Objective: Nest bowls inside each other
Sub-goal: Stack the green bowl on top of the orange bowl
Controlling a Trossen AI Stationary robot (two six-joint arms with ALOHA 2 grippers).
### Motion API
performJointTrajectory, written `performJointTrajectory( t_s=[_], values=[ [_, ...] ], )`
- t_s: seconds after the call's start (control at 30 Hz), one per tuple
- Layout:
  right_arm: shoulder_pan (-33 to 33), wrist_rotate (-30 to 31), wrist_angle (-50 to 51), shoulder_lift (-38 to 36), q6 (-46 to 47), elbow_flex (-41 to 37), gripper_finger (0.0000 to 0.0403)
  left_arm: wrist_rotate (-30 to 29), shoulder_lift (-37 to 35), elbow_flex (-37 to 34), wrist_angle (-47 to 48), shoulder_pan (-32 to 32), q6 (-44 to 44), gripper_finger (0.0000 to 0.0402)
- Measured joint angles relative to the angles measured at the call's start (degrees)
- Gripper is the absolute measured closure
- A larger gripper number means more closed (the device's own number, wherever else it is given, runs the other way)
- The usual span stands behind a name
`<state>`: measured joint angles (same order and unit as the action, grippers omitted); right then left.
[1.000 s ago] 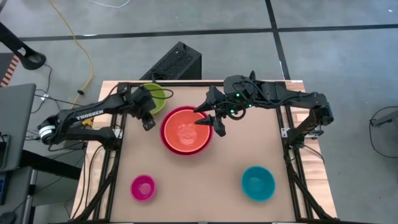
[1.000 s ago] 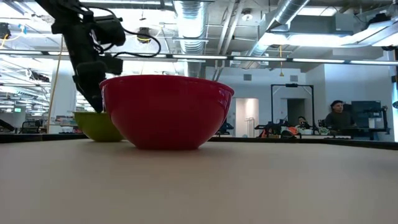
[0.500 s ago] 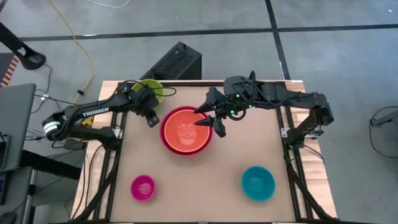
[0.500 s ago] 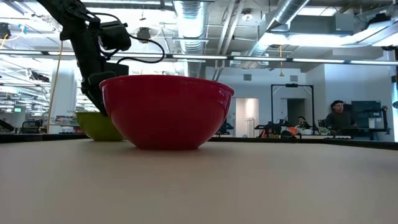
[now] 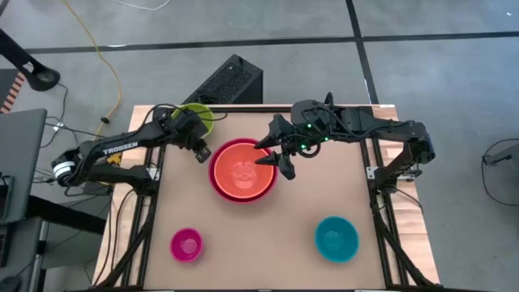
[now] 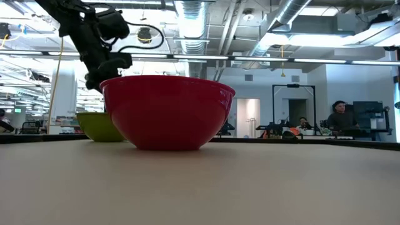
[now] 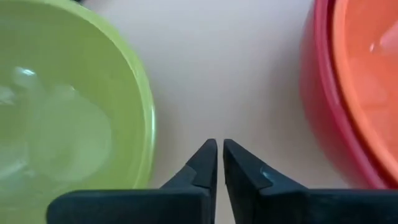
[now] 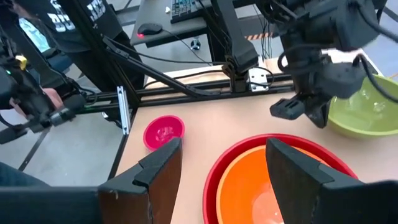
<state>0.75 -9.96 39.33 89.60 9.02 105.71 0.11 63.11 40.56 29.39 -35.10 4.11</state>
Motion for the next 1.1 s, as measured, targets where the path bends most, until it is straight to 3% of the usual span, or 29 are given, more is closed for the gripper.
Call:
performJointTrajectory(
  t_s=[0.27,0.5,0.77,1.1],
  values=[
    [0.0,0.0,0.4,0.0,0.0,0.0,0.0168,-5.3,-3.7,0.0,0.9,0.1,-0.5,0.0329],
    [0.0,0.0,0.4,0.0,0.2,0.0,0.0168,-5.5,-3.8,0.0,3.1,0.0,-5.7,0.0295],
    [-0.3,1.1,-0.5,0.0,0.4,0.0,0.0168,-7.3,-3.8,0.0,4.7,-2.1,-10.4,0.0289],
    [-0.3,1.1,-1.3,0.0,0.0,0.0,0.0168,-2.6,-3.8,0.0,6.7,-6.1,-13.9,0.0289]
  ],
)
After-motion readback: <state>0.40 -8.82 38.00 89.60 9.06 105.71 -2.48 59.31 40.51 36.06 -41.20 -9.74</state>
